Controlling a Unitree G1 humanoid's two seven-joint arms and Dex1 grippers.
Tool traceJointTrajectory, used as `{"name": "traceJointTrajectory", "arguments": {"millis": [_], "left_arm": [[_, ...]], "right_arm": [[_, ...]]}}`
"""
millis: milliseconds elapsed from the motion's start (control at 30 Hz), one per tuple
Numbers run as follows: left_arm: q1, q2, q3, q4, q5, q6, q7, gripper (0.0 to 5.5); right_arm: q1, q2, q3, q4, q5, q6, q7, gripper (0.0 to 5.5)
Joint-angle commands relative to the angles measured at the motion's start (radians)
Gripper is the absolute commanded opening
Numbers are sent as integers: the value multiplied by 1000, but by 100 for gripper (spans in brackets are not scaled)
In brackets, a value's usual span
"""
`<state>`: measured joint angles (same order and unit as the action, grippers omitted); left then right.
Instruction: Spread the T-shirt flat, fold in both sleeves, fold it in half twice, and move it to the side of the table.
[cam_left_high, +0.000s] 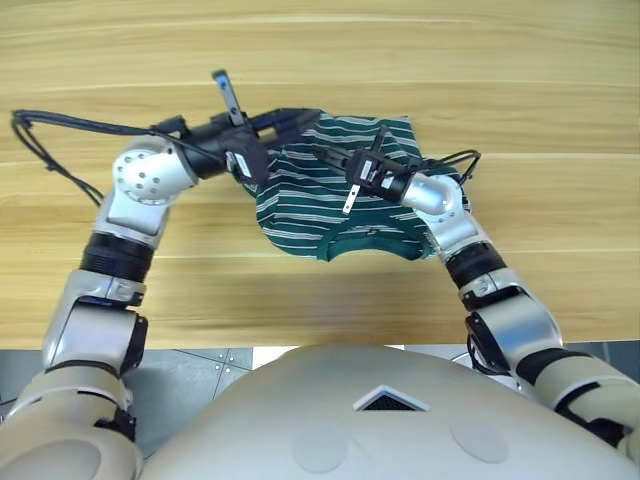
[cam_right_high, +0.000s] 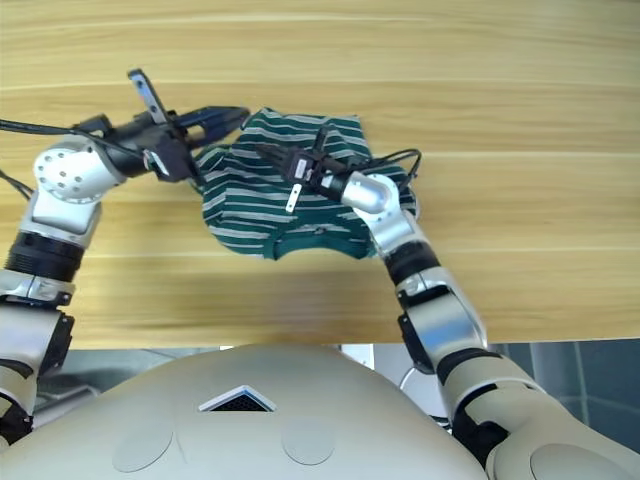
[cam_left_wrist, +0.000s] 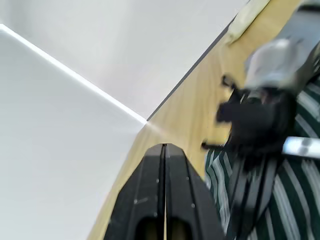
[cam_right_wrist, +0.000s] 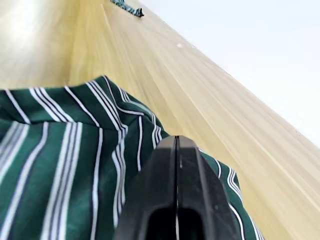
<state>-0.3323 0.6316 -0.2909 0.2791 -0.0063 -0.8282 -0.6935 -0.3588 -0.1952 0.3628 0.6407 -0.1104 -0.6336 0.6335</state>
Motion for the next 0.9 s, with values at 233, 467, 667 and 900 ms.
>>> {"name": "traceJointTrajectory", "arguments": {"millis": [233,467,667,900], "left_arm": [[122,93,38,-95,-136,19,-118,16],[303,206,25,-229,-256,85,-293,124],[382,199,33,-170,-65,69,-252,207],[367,98,5,-64,195,17,-105,268]], "right_arm": [[73,-161,-152,-319,90,105,13,17],[326,-493,-353,-530,93,94,82,136],[647,-685,-418,-610,70,-2,162,217],[774,-713,-396,-621,69,-60,185,217]]}}
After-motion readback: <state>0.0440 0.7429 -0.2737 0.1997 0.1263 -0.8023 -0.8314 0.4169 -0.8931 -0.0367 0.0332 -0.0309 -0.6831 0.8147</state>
